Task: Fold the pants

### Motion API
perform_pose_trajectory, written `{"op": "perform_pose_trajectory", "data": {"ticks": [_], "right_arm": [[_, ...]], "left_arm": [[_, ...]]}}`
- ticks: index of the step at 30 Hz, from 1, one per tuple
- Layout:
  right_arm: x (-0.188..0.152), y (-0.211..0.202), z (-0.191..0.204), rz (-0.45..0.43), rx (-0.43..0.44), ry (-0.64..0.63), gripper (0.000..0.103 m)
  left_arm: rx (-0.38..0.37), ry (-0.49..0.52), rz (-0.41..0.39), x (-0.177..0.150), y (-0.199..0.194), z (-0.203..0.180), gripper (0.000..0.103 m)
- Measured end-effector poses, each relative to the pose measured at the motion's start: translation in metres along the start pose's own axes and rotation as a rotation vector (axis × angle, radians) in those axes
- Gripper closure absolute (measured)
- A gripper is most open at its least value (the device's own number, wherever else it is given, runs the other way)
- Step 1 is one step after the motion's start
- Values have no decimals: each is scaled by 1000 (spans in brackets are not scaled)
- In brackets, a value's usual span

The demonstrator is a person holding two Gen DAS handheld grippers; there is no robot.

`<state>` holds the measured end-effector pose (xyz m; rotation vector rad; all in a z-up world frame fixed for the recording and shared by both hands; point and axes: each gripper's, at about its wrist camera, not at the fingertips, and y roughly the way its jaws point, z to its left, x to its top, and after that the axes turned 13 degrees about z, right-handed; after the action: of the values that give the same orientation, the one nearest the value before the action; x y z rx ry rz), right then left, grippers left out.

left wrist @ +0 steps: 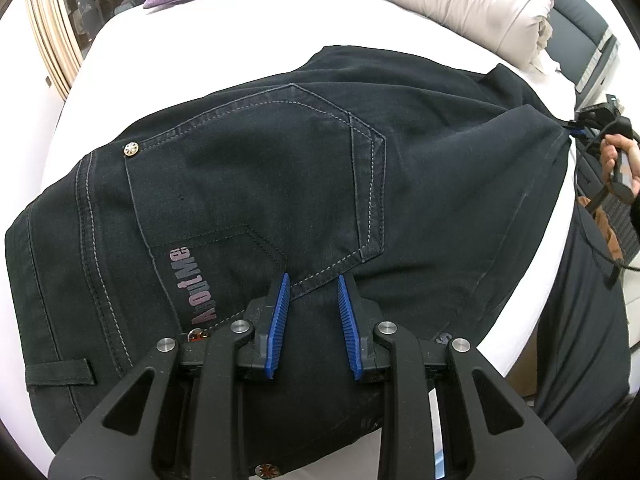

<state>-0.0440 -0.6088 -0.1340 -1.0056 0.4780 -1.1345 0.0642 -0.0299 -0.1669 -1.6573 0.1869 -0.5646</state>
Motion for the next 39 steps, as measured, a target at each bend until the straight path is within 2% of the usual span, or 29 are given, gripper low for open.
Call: {"op": "perform_pose_trajectory", "data": {"ticks": [2, 5, 7, 9, 11, 13, 14, 15, 17, 18, 21, 23, 24, 26, 27, 32, 35, 39], "right_arm": [[-9, -5, -3, -27, -64, 5, 97], [-15, 3, -9, -22, -141, 16, 97], [-17, 9, 3, -25, -245, -52, 95], [-18, 8, 14, -27, -356, -105, 79], [-19, -8, 21, -69, -429, -119, 53], [-19, -26, 31, -128, -416, -159, 47], [-16, -36, 43, -146, -353, -220, 47], [-12, -40, 53, -137, -282, -279, 47], [-1, -36, 75, -59, -132, -431, 45], [4, -32, 91, -22, -96, -532, 44], [-3, -20, 140, -38, -206, -892, 43], [-28, -15, 172, 16, -202, -1171, 43], [-41, -12, 183, 16, -217, -1277, 43], [-63, -5, 200, 22, -244, -1451, 34], [-72, 2, 209, 49, -244, -1520, 33], [-98, 41, 238, 189, -242, -1688, 33], [-111, 67, 249, 344, -252, -1731, 33], [-126, 107, 242, 429, -431, -1818, 35]], "left_arm": [[1, 5, 1, 0, 0, 0, 79], [-3, 9, -1, 0, -1, 0, 79], [-11, 4, -3, -1, -1, 2, 79], [-13, 0, -6, -1, -1, 3, 79], [-14, -7, -10, -1, -1, 4, 79], [-11, -9, -11, -2, -1, 5, 79], [-9, -6, -11, -2, -1, 5, 79], [-9, -3, -11, -3, -2, 5, 79], [-13, -1, -10, -3, -2, 5, 79], [-15, 0, -10, -3, -2, 6, 79], [-17, -1, -9, -3, -2, 6, 79], [-16, -1, -8, -2, -1, 6, 79], [-16, -1, -6, -2, -1, 6, 79], [-15, 5, -4, 0, 0, 5, 79], [-15, 9, -2, 1, 0, 5, 79], [-28, 19, 5, 5, 1, 6, 79], [-35, 26, 7, 6, 1, 7, 79], [-50, 22, 8, 7, 1, 11, 79]]}}
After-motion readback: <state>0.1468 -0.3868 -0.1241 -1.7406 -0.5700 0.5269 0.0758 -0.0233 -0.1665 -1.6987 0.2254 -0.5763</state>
